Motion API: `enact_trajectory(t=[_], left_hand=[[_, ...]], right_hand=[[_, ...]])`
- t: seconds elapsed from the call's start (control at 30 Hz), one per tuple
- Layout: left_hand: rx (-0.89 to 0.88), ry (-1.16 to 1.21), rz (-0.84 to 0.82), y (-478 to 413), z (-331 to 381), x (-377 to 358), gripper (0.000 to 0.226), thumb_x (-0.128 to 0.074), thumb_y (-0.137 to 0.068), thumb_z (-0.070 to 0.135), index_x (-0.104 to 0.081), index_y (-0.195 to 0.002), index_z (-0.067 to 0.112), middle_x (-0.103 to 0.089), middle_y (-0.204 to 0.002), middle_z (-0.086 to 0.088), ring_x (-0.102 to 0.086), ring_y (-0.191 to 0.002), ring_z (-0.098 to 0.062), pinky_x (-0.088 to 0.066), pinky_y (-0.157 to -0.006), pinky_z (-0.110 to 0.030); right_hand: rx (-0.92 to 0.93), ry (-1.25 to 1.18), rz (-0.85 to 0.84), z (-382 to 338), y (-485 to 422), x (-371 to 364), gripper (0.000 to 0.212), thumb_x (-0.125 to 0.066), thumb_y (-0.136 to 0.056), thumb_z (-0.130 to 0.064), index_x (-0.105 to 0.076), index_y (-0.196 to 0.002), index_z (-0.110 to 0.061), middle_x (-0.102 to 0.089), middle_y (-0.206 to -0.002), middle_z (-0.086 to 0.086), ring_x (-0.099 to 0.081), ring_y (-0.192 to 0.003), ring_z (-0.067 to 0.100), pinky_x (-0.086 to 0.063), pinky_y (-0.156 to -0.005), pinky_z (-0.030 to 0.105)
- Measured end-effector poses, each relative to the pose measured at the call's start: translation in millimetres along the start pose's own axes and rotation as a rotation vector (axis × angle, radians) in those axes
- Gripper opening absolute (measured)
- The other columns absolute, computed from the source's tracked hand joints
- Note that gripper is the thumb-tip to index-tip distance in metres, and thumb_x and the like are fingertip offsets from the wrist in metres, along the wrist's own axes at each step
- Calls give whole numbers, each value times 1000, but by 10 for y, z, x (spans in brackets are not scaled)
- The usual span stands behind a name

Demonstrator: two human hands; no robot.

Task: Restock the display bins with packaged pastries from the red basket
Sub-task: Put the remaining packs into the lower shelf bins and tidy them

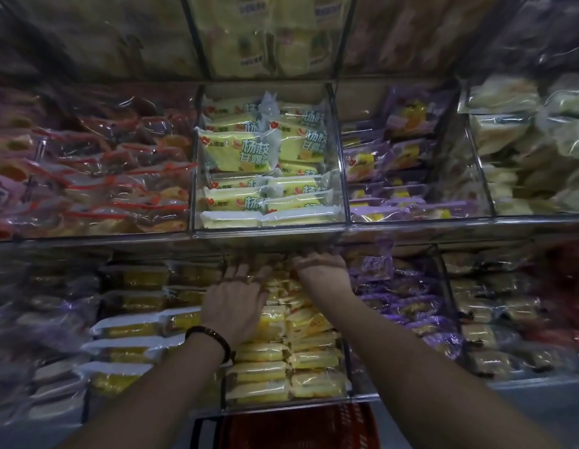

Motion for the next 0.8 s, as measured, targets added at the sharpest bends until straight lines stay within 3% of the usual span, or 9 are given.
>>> enact_trajectory(t=[0.1, 0.2, 0.43, 0.53, 0.7, 0.8], left_hand=[[28, -1, 1, -21, 39, -3, 49, -44, -102, 33, -41, -150, 40, -53, -142, -9, -50, -131, -34, -49, -100, -49], [18, -42, -10, 5, 28, -28, 68, -47, -96, 18, -29, -157, 44, -45, -150, -9, -41, -141, -35, -40, -112, -52], [16, -12, -43, 97, -25, -86, 75, -46, -98, 16, -17, -162, 44, -26, -166, -11, -21, -155, -36, -21, -125, -55], [11, 12, -64, 78, -45, -85, 76, -46, -99, 14, -16, -162, 44, -24, -168, -11, -18, -157, -36, -17, -127, -55], [13, 58, -63, -3, -60, -44, 67, -48, -99, 14, -30, -157, 43, -37, -161, -11, -32, -149, -36, -27, -124, -53], [27, 65, 49, -20, -95, 59, 41, -55, -100, 27, -54, -141, 35, -54, -138, -9, -47, -129, -34, -48, -105, -49]], right_hand=[[-8, 25, 23, -5, 35, 8, 31, -48, -104, -17, -57, -133, -23, -70, -128, 10, -67, -114, 33, -47, -94, 41], [-42, 20, -7, 29, 55, -8, 35, -49, -103, -11, -54, -137, -19, -67, -130, 13, -66, -115, 35, -51, -87, 44], [-105, -14, 0, -1, -2, 7, 33, -48, -102, -5, -58, -132, -13, -68, -126, 14, -67, -114, 36, -50, -81, 41], [-73, -61, -15, -79, -40, -37, 33, -49, -103, -7, -55, -135, -13, -67, -128, 16, -65, -115, 38, -51, -86, 41], [-95, -196, -40, 44, -18, -86, 33, -51, -104, -18, -54, -137, -17, -64, -126, 17, -61, -117, 39, -52, -92, 42], [-70, -240, 106, 143, 129, -26, 38, -60, -99, -29, -57, -135, -17, -65, -119, 12, -65, -107, 37, -55, -85, 42]])
Point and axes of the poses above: each hand's wrist, its own y-axis away from the middle knuckle, its own x-axis out of the back of the hand, z = x × y, the point moved 8 cm from there along -y, towards the middle knuckle
